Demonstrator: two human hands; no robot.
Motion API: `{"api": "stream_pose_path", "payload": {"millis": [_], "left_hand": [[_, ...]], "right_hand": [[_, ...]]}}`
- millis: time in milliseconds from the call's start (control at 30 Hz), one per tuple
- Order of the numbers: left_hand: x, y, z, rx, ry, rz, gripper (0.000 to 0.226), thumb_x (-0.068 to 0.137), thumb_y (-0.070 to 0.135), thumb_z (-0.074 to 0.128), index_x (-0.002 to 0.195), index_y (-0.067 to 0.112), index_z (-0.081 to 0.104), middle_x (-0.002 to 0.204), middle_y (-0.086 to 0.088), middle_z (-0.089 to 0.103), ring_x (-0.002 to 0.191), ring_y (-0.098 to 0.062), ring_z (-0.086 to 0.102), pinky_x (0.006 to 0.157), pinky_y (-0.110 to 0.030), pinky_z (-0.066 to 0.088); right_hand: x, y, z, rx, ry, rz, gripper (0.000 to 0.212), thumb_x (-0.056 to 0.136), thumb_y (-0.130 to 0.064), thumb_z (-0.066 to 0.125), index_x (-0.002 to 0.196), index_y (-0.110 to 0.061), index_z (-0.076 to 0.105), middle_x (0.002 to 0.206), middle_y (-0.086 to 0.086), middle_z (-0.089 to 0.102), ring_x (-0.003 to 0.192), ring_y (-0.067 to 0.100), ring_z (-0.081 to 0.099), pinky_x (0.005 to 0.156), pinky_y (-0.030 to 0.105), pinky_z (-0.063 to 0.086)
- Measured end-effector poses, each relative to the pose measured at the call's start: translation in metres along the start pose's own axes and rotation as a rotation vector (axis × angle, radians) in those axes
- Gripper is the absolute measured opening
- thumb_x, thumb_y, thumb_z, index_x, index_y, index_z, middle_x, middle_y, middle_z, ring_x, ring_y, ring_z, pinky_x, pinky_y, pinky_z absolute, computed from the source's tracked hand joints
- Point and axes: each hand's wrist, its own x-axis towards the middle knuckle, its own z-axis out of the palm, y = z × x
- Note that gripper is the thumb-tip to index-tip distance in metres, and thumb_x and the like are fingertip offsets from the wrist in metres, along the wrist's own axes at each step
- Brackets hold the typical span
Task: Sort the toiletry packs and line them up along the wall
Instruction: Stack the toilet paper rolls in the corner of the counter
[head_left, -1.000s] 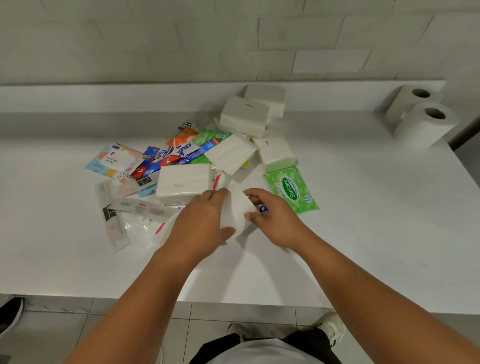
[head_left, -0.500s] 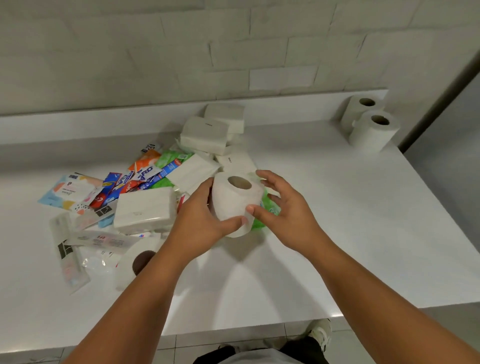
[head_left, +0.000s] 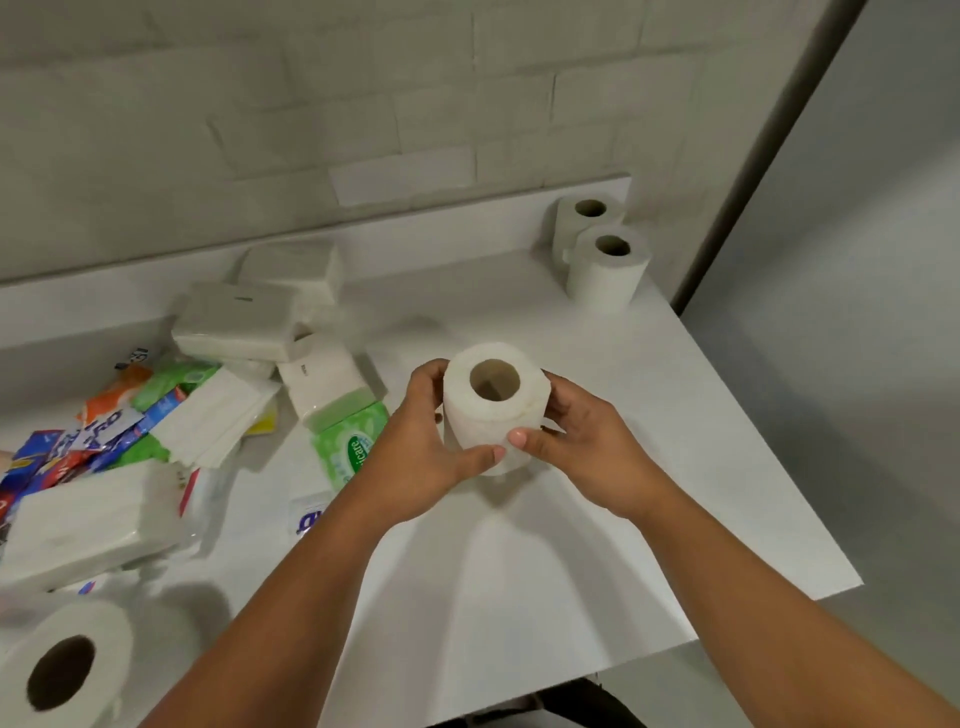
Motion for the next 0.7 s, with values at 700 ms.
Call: {"api": "stream_pose_path", "payload": {"millis": [700], "left_hand": [[0.265, 0.110, 0.103, -0.030, 0.211, 0.189, 0.079, 0.074, 0.029, 0.087, 0.141, 0.027, 0.044, 0.132, 0.011, 0.059, 0.112, -0.008, 0.061, 0.094, -0.034, 0.055]], "right_hand": [[0.184, -0.044, -0.228, -0.250, 0.226, -0.148, 0.042, 0.089, -0.025, 0.071, 0.128, -0.022, 0.057, 0.118, -0.012, 0.064, 0.097, -0.010, 0.061, 0.077, 0.005, 0.049]]}}
